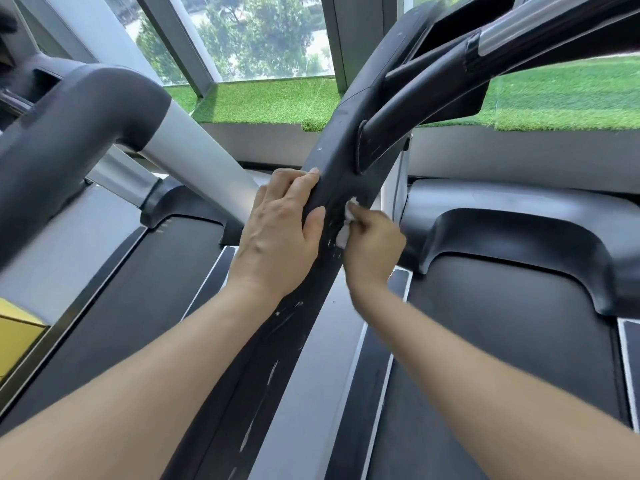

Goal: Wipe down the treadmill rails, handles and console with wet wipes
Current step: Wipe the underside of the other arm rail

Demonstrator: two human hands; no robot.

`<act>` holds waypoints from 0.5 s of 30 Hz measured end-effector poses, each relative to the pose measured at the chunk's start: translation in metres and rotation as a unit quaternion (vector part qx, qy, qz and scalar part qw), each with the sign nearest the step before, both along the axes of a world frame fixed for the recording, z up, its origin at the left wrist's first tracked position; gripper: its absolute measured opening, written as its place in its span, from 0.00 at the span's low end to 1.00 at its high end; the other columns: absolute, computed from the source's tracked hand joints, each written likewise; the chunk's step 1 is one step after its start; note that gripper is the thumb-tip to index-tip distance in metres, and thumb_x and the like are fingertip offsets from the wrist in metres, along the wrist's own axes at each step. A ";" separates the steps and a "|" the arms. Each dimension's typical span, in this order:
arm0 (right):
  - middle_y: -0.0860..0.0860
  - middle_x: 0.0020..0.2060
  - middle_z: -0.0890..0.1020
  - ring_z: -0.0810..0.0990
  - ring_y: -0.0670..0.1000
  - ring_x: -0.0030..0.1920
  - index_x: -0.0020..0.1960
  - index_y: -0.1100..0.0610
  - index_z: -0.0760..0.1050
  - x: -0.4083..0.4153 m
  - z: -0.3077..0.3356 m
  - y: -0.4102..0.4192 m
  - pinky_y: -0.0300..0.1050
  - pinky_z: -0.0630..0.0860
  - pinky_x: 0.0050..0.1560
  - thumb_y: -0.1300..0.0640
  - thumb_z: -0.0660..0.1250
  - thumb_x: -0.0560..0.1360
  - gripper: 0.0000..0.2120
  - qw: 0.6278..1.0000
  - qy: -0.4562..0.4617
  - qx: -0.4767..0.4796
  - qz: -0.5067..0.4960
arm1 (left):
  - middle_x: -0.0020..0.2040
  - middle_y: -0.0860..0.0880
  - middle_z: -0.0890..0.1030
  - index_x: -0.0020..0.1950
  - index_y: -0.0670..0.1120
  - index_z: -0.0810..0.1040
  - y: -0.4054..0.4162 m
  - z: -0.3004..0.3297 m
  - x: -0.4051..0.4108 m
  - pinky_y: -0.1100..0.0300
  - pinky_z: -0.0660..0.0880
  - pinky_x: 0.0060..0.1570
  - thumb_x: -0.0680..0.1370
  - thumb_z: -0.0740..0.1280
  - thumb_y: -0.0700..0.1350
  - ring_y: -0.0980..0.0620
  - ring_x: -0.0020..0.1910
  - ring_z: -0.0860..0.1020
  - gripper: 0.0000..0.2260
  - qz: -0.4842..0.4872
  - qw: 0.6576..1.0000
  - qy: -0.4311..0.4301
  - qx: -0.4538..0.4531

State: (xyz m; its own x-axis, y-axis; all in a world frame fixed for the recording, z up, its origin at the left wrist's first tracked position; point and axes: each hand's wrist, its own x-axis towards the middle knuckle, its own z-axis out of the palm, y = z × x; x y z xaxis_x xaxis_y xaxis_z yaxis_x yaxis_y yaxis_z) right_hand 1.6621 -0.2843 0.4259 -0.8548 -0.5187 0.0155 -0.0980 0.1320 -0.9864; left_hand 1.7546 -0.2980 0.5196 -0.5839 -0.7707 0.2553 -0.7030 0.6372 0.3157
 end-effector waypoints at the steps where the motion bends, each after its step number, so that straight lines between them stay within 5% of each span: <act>1: 0.48 0.35 0.79 0.77 0.46 0.37 0.49 0.59 0.84 0.013 0.002 0.013 0.27 0.65 0.38 0.61 0.64 0.78 0.09 0.999 0.009 -0.035 0.015 | 0.64 0.51 0.69 0.72 0.47 0.67 0.000 0.000 0.000 0.65 0.61 0.60 0.80 0.61 0.45 0.50 0.62 0.67 0.20 0.001 1.000 -0.001 0.000; 3: 0.46 0.33 0.79 0.76 0.41 0.35 0.47 0.61 0.84 0.020 -0.003 0.024 0.26 0.67 0.39 0.63 0.65 0.77 0.08 0.997 0.002 -0.068 0.028 | 0.65 0.51 0.69 0.72 0.47 0.67 0.001 0.000 0.000 0.64 0.62 0.60 0.80 0.61 0.45 0.50 0.63 0.67 0.20 0.001 1.000 -0.003 -0.001; 7: 0.52 0.37 0.81 0.79 0.51 0.41 0.51 0.58 0.83 -0.016 -0.005 -0.007 0.32 0.67 0.40 0.62 0.63 0.78 0.10 0.999 -0.045 0.003 -0.005 | 0.64 0.51 0.69 0.72 0.47 0.67 0.000 0.000 0.000 0.64 0.61 0.60 0.80 0.60 0.45 0.50 0.62 0.67 0.20 0.005 1.000 -0.007 -0.004; 11: 0.56 0.51 0.82 0.79 0.57 0.51 0.58 0.53 0.81 -0.046 -0.012 -0.028 0.40 0.68 0.46 0.61 0.60 0.78 0.14 0.992 -0.046 0.113 -0.015 | 0.64 0.52 0.69 0.72 0.47 0.67 0.000 -0.001 -0.001 0.64 0.61 0.59 0.80 0.61 0.45 0.50 0.63 0.67 0.19 0.006 1.000 -0.005 -0.007; 15: 0.54 0.46 0.84 0.77 0.50 0.42 0.56 0.56 0.82 -0.004 -0.010 0.002 0.26 0.65 0.40 0.60 0.63 0.78 0.10 0.999 0.024 0.031 0.012 | 0.65 0.51 0.69 0.72 0.48 0.67 0.000 -0.001 -0.001 0.61 0.64 0.59 0.80 0.60 0.45 0.50 0.63 0.67 0.20 0.008 1.000 -0.008 -0.008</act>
